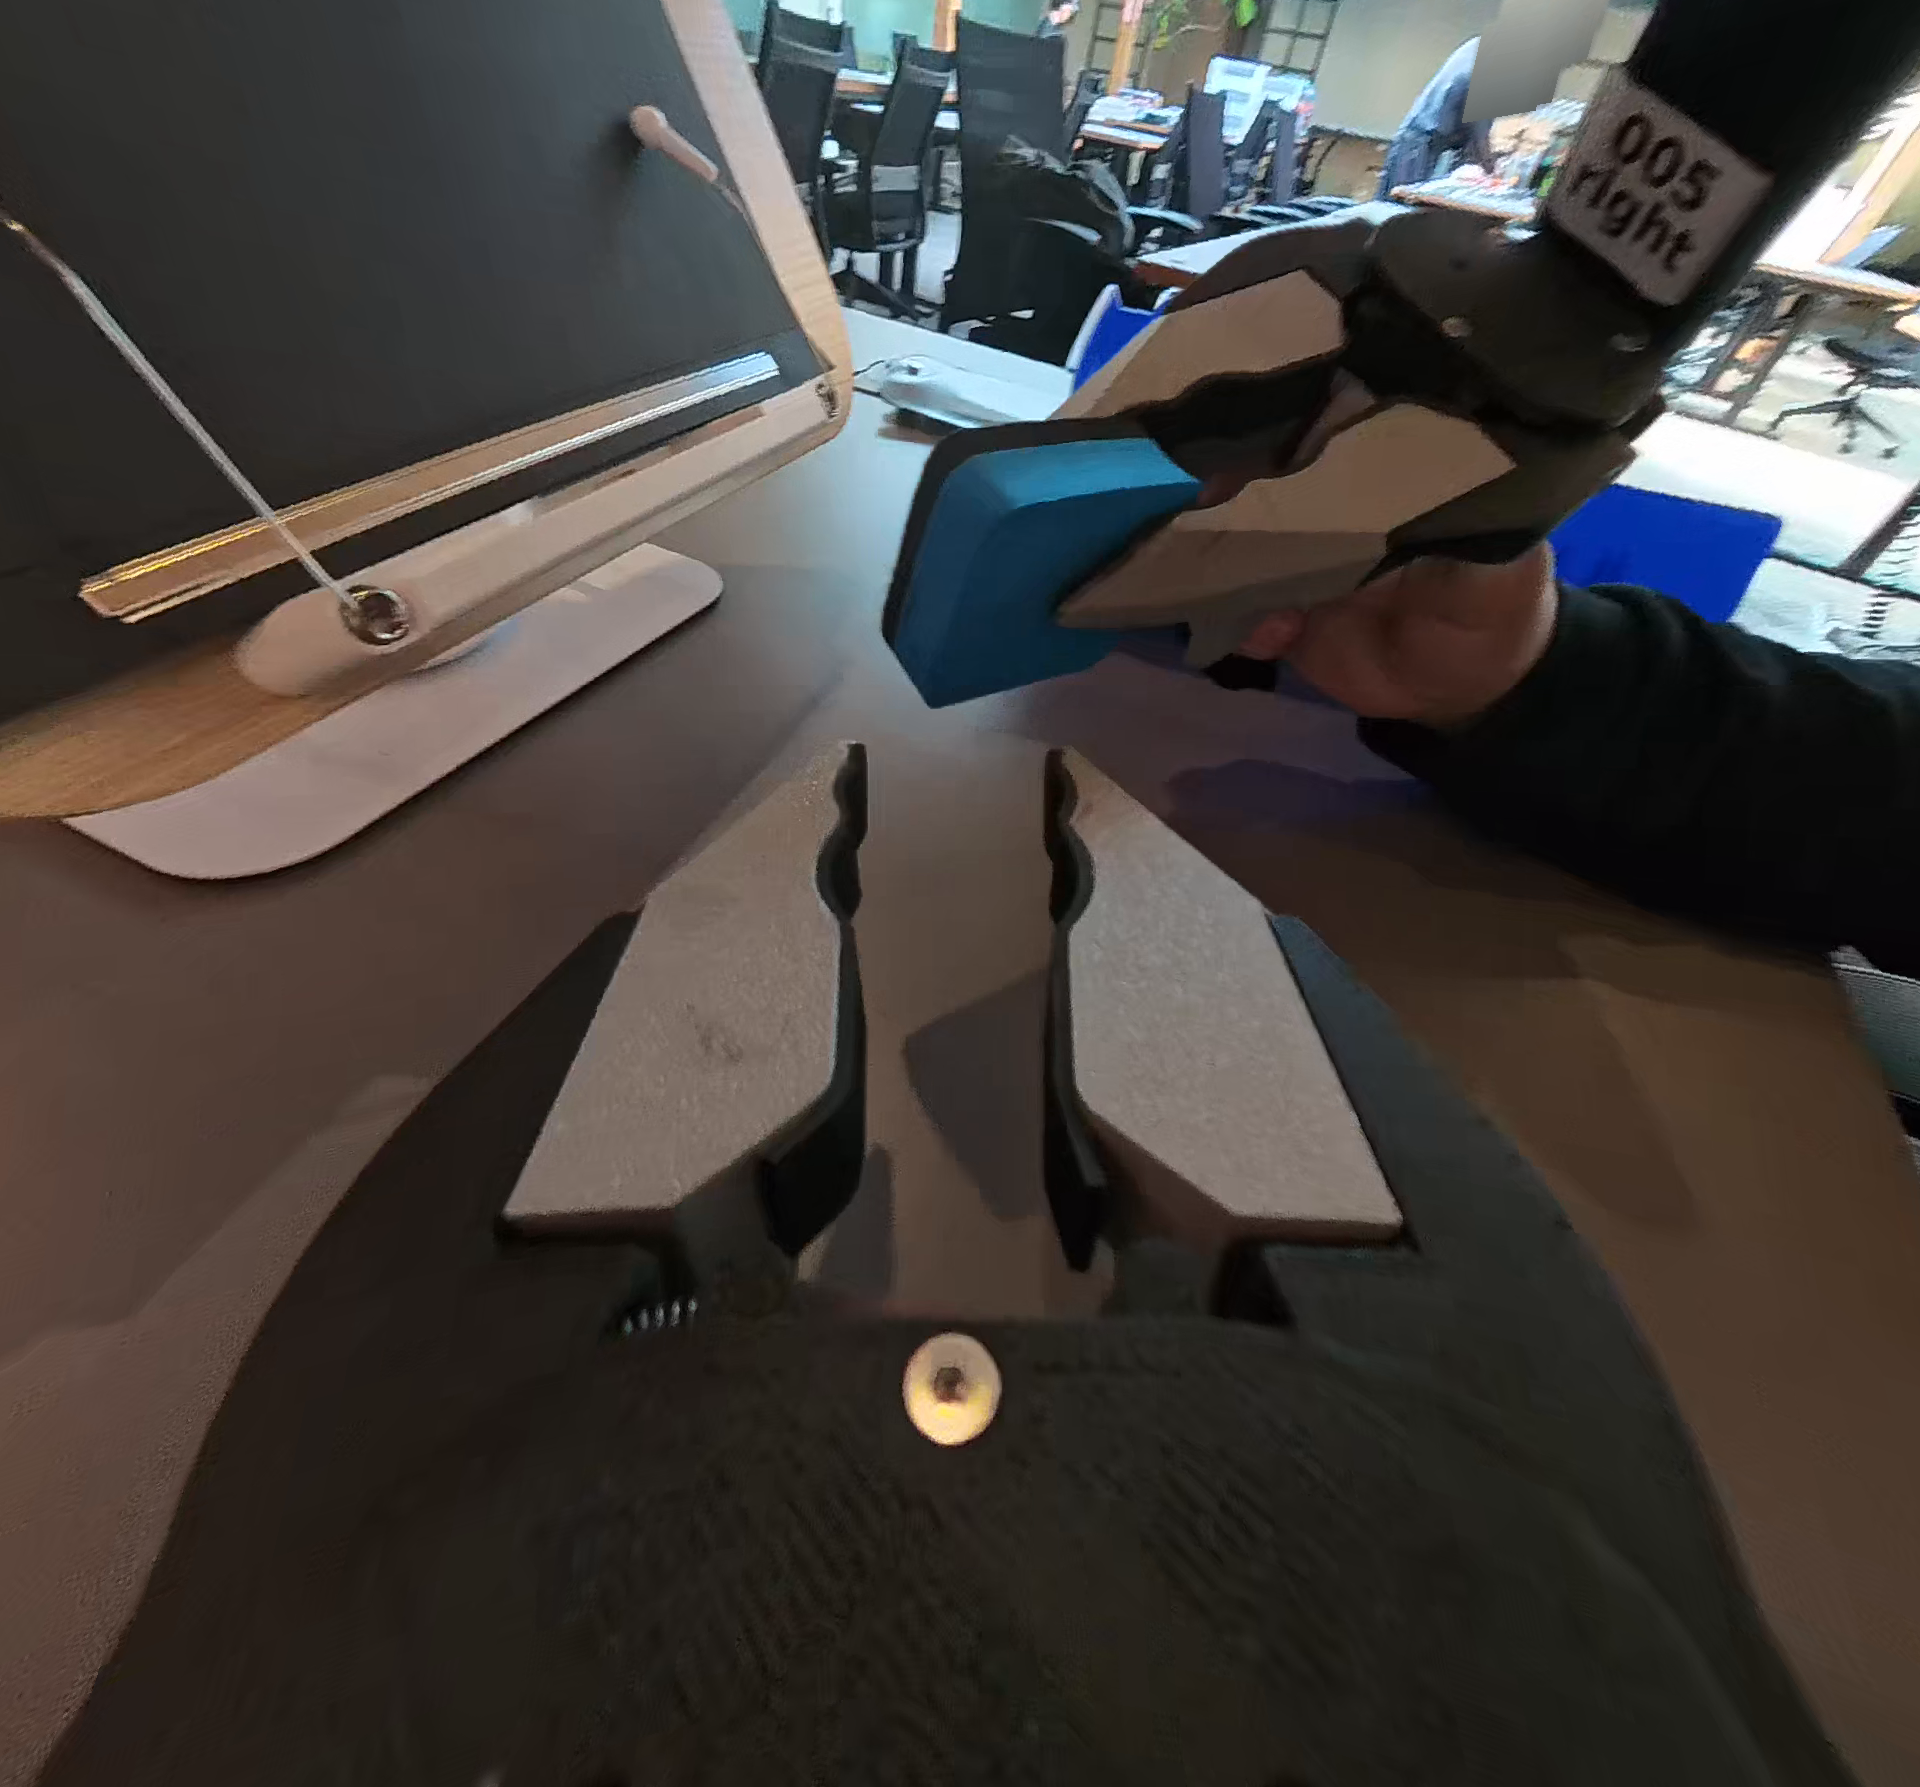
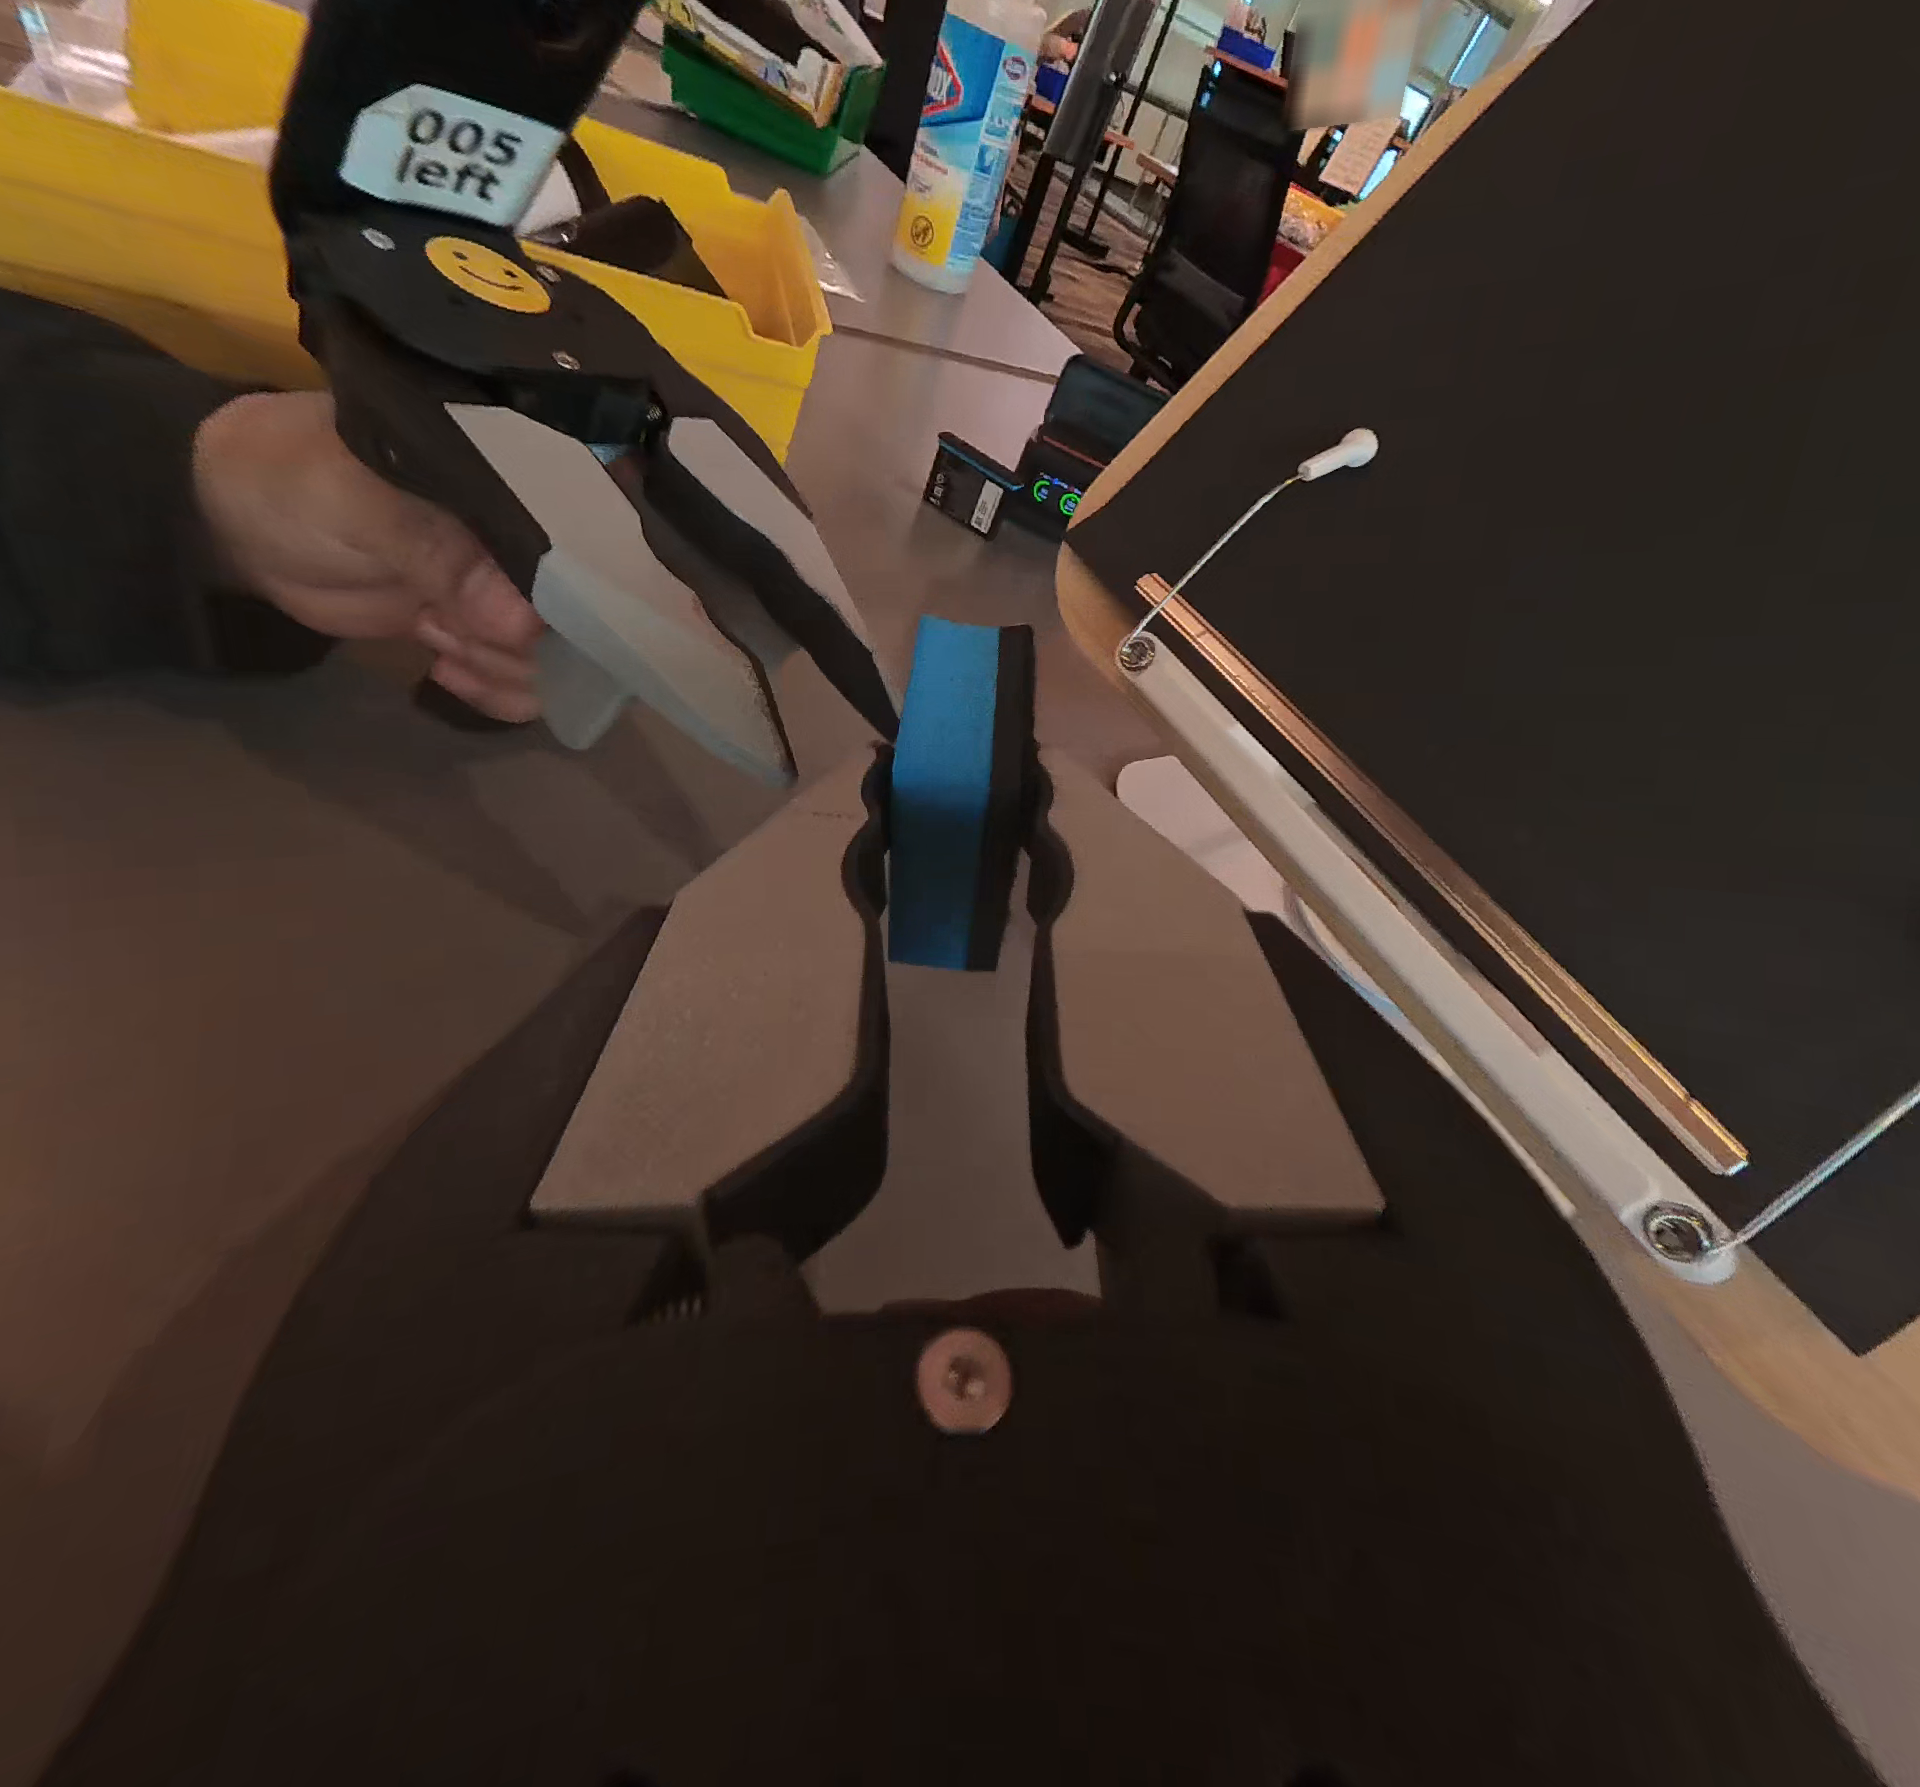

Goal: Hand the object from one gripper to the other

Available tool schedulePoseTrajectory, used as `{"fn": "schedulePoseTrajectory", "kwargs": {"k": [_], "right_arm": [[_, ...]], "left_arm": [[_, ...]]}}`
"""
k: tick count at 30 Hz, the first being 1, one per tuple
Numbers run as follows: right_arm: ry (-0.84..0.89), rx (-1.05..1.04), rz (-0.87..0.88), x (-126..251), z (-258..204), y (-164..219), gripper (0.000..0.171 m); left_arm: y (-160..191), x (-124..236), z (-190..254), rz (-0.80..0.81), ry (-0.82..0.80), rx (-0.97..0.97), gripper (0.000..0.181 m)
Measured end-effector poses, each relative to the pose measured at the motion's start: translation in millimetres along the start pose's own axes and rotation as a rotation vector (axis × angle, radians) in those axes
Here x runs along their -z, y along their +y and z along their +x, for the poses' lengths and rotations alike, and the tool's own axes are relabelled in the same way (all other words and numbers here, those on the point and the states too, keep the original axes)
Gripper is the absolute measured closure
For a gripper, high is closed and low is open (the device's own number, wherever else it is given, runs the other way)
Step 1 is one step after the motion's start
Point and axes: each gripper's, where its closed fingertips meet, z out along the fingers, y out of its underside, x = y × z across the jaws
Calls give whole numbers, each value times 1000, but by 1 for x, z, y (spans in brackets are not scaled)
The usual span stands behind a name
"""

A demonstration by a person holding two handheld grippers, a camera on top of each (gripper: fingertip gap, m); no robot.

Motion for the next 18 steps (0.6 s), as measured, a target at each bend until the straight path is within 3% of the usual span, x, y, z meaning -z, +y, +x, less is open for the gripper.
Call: {"fn": "schedulePoseTrajectory", "kwargs": {"k": [8, 14, 18], "right_arm": [[-148, -228, 112, 4, -7, -3, 151], [-249, -271, 147, 7, -16, -7, 151], [-325, -281, 184, 14, -23, -13, 151]], "left_arm": [[0, -1, 15, 28, 72, 7, 150], [2, -4, 30, 27, 120, -43, 143], [1, -4, 33, 34, 149, -29, 156]]}}
